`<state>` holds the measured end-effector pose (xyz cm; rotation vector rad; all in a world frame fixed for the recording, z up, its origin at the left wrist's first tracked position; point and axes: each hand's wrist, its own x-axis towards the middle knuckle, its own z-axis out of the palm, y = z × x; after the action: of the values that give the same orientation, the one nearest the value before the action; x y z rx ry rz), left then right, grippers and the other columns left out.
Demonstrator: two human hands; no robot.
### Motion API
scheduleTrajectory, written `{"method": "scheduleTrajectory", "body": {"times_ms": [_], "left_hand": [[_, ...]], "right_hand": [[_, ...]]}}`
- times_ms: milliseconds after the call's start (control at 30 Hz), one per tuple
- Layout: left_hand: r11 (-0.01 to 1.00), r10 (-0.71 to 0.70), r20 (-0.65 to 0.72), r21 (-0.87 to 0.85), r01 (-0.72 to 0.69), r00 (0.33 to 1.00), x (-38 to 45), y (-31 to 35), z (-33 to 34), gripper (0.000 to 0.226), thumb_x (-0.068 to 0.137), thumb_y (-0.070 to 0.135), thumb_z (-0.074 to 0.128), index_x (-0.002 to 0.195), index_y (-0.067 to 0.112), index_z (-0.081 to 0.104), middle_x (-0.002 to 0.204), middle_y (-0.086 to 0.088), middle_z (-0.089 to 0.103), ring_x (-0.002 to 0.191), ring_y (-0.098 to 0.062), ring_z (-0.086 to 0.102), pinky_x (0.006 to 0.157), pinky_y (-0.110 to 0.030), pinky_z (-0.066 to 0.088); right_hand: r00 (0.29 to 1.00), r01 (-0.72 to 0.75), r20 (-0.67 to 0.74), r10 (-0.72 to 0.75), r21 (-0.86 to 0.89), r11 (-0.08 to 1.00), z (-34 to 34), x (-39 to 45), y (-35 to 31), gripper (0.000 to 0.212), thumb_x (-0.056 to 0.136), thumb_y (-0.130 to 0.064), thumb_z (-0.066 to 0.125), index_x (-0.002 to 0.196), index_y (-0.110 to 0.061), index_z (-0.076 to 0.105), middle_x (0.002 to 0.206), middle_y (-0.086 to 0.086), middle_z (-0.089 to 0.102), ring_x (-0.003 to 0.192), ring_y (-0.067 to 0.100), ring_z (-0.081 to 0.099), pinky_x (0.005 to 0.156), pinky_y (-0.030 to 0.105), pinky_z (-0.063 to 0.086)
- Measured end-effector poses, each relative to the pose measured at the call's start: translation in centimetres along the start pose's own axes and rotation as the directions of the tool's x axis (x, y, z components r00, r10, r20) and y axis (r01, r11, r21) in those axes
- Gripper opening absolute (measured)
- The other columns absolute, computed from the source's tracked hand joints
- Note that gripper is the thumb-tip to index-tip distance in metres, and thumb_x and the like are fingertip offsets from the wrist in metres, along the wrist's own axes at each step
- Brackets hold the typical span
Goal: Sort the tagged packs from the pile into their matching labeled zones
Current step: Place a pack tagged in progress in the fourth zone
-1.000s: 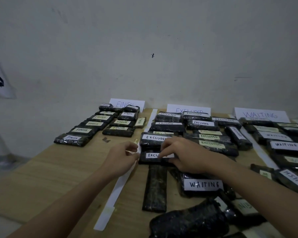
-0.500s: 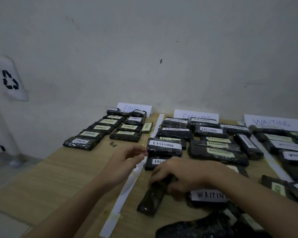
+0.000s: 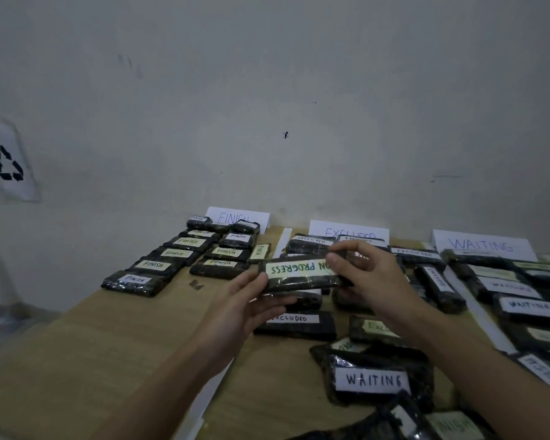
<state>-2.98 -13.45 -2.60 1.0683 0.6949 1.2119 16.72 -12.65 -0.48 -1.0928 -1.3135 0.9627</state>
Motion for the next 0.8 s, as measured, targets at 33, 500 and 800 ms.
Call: {"method": "scheduleTrajectory", "body": {"times_ms": [33, 500, 800], "left_hand": [[1.0, 0.004, -0.001, 0.003, -0.004, 1.0, 0.0, -0.1, 0.2, 0.026, 0.086, 0.017, 0.049, 0.108, 0.007, 0.06, 0.099, -0.012, 0.072, 0.086, -0.025, 0.071, 0.079, -0.031, 0.056], [0.994, 0.111, -0.051, -0.014, -0.112, 0.992, 1.3, -0.7, 4.0, 0.028, 0.087, 0.019, 0.053, 0.11, 0.007, 0.061, 0.102, -0.011, 0.071, 0.093, -0.02, 0.069, 0.069, -0.025, 0.057], [0.853, -0.039, 0.301, 0.507, -0.125, 0.953, 2.9, -0.5, 9.6, 0.02, 0.088, 0.009, 0.057, 0.1, 0.021, 0.068, 0.092, 0.006, 0.074, 0.087, -0.008, 0.069, 0.069, -0.02, 0.054]], "right_hand": [[1.0, -0.01, -0.011, 0.01, -0.001, 1.0, -0.2, -0.2, 0.0, 0.005, 0.083, -0.02, 0.066, 0.087, -0.023, 0.068, 0.088, 0.007, 0.069, 0.076, 0.019, 0.058, 0.066, 0.037, 0.051], [0.987, -0.152, -0.016, 0.158, 0.199, 0.968, 0.2, -3.2, -0.2, 0.011, 0.086, -0.002, 0.059, 0.096, 0.0, 0.056, 0.098, 0.015, 0.066, 0.082, 0.021, 0.07, 0.063, 0.028, 0.058], [0.683, 0.5, 0.412, -0.603, -0.866, -0.024, -6.8, -5.6, 0.1, 0.049, 0.082, -0.017, 0.054, 0.13, -0.008, 0.05, 0.133, 0.014, 0.052, 0.125, 0.027, 0.044, 0.105, 0.039, 0.038]]}}
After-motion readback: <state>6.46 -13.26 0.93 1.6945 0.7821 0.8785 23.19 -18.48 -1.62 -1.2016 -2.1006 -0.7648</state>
